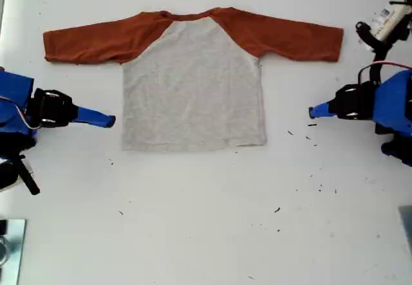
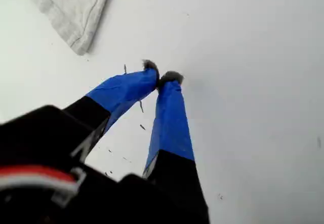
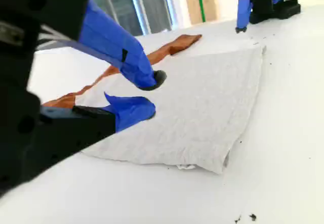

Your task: Fold t shirt

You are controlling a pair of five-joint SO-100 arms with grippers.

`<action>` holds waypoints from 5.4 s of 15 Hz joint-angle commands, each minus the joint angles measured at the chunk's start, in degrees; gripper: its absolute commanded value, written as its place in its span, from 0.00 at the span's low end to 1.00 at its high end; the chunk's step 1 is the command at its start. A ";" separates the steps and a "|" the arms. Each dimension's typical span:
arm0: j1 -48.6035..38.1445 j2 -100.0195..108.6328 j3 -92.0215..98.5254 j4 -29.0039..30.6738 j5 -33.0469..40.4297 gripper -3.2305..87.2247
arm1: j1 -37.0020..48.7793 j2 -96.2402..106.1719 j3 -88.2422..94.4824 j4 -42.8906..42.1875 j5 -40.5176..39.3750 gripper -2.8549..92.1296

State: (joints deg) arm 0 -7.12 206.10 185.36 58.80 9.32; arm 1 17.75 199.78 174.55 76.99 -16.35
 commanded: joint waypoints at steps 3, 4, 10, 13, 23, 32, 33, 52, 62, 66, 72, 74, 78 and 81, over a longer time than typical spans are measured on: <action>-0.53 0.44 0.53 0.09 -2.90 0.10 | 0.35 1.05 3.08 0.18 0.79 0.07; -2.37 0.44 0.53 0.18 -2.81 0.03 | 0.09 1.05 2.90 0.00 0.53 0.07; -2.20 0.44 0.53 0.09 0.62 0.03 | 13.54 -39.55 -41.40 13.36 -13.36 0.06; -1.49 0.44 0.53 0.09 0.79 0.03 | 36.47 -55.46 -63.81 20.04 -33.84 0.06; -1.05 0.44 0.53 0.09 0.79 0.03 | 55.99 -77.70 -46.93 -18.72 -54.93 0.40; -1.49 0.44 0.53 0.09 0.09 0.03 | 56.78 -79.72 -55.81 -16.35 -61.52 0.06; -1.41 0.44 0.53 0.09 0.00 0.03 | 53.79 -76.20 -59.94 -11.60 -59.94 0.06; -2.72 0.44 0.53 0.09 -0.18 0.03 | 14.33 -29.88 -21.18 -8.61 -19.51 0.07; -11.16 -63.46 -64.86 25.14 -13.71 0.11 | 10.90 -8.96 0.26 -4.57 -17.23 0.07; -39.02 -65.21 -63.37 25.05 1.23 0.40 | 10.63 1.05 2.20 1.05 -16.79 0.07; -62.75 -66.80 -45.70 15.12 3.60 0.42 | 10.55 1.05 2.20 0.79 -17.49 0.07; -64.25 -69.35 -45.62 13.01 2.99 0.42 | 10.55 1.05 2.20 0.79 -17.58 0.07; -64.95 -76.11 -45.70 9.14 1.41 0.38 | 10.46 1.05 2.20 0.70 -17.58 0.07; -65.92 -83.41 -43.24 2.11 1.05 0.37 | 10.28 1.05 2.20 0.79 -17.58 0.07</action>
State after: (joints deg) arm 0 -71.72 124.63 142.12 63.46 11.43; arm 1 28.39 200.04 173.94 78.05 -33.75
